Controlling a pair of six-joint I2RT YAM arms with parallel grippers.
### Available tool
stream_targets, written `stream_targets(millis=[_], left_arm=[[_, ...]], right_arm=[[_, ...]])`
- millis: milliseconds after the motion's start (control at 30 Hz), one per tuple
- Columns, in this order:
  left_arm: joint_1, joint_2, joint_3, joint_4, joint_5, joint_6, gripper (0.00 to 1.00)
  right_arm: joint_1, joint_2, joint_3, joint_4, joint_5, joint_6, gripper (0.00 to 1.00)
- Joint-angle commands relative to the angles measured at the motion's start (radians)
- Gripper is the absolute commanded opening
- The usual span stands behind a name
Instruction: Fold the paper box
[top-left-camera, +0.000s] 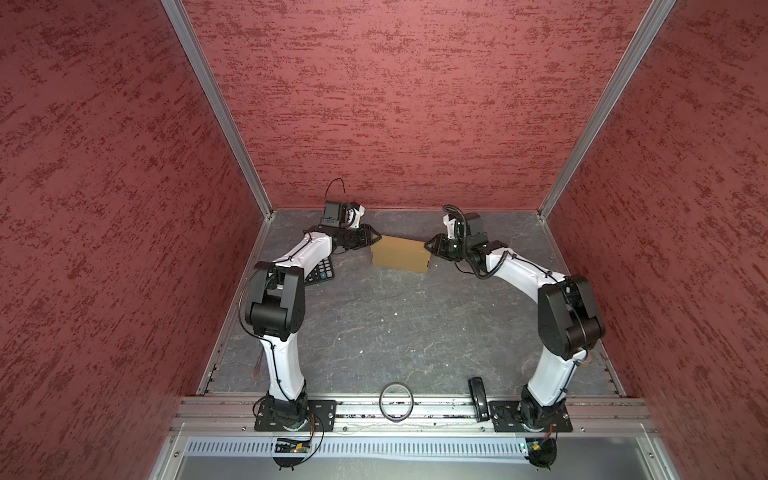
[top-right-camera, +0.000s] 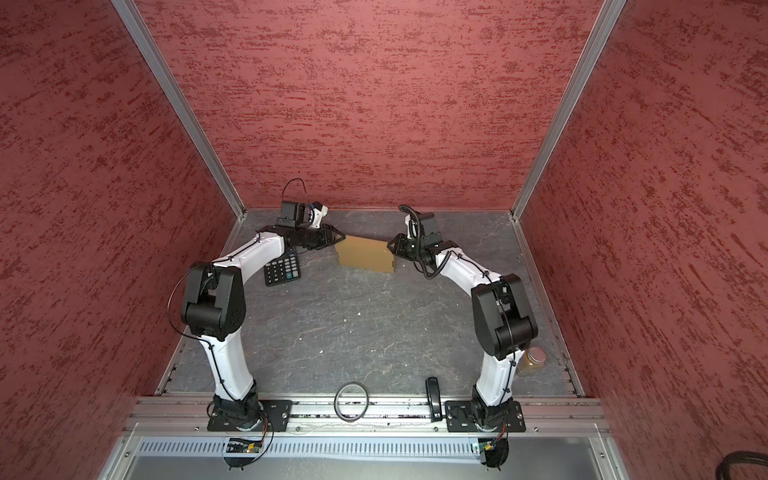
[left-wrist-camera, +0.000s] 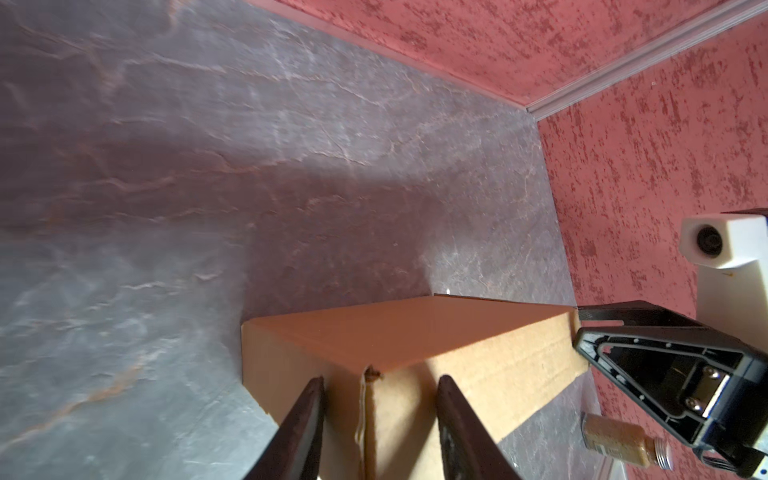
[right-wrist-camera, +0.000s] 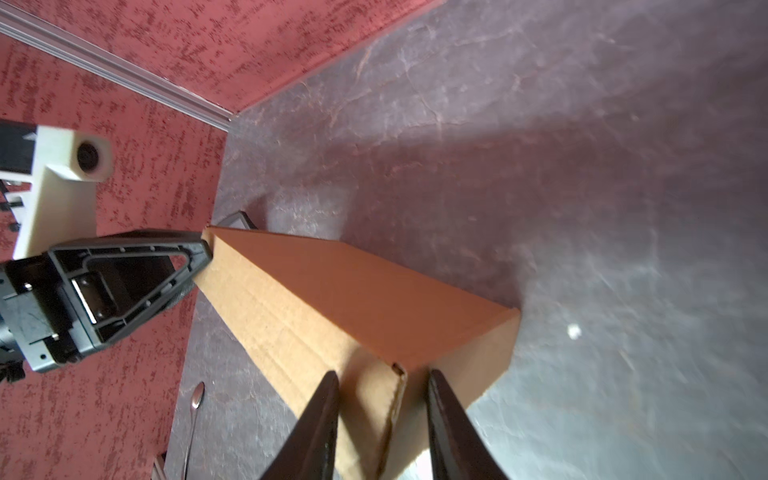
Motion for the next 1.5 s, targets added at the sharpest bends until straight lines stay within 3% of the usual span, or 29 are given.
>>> stream_targets(millis=[0,333,500,633,800,1033,1267,1467], left_arm=[[-0.103,-0.026,-0.054,-0.036,0.088,-0.032,0.43],[-0.174,-0.155,-0.226,-0.021,0.034,-0.064,0.43],[-0.209,-0.235,-0.327,0.003,0.001,-0.101,0.44],[-0.225,-0.318,-0.427,0.040,-0.020,-0.138,0.49],[-0.207,-0.460,-0.528,0.022,-0.106,-0.181,0.66],[-0.141,-0.542,-0.595,0.057,-0.108,-0.213,0.71],[-0.133,-0.430,-0.575,0.112,-0.086,-0.210,0.57],[-0.143,-0.312,-0.536,0.158,-0.068,-0.201,0.54]], right_arm=[[0.028,-0.039,-0.063,0.039,-0.064,-0.034,0.35],[0.013,-0.155,-0.205,0.035,-0.062,-0.082,0.36],[0.012,-0.247,-0.295,0.042,-0.048,-0.077,0.41],[0.013,-0.334,-0.361,0.012,-0.028,-0.086,0.50],[0.013,-0.468,-0.432,-0.051,0.032,-0.090,0.56],[0.013,-0.553,-0.483,-0.059,0.065,-0.043,0.60],[0.013,-0.447,-0.452,-0.058,0.092,-0.056,0.57],[0.012,-0.280,-0.390,-0.035,0.093,-0.078,0.54]])
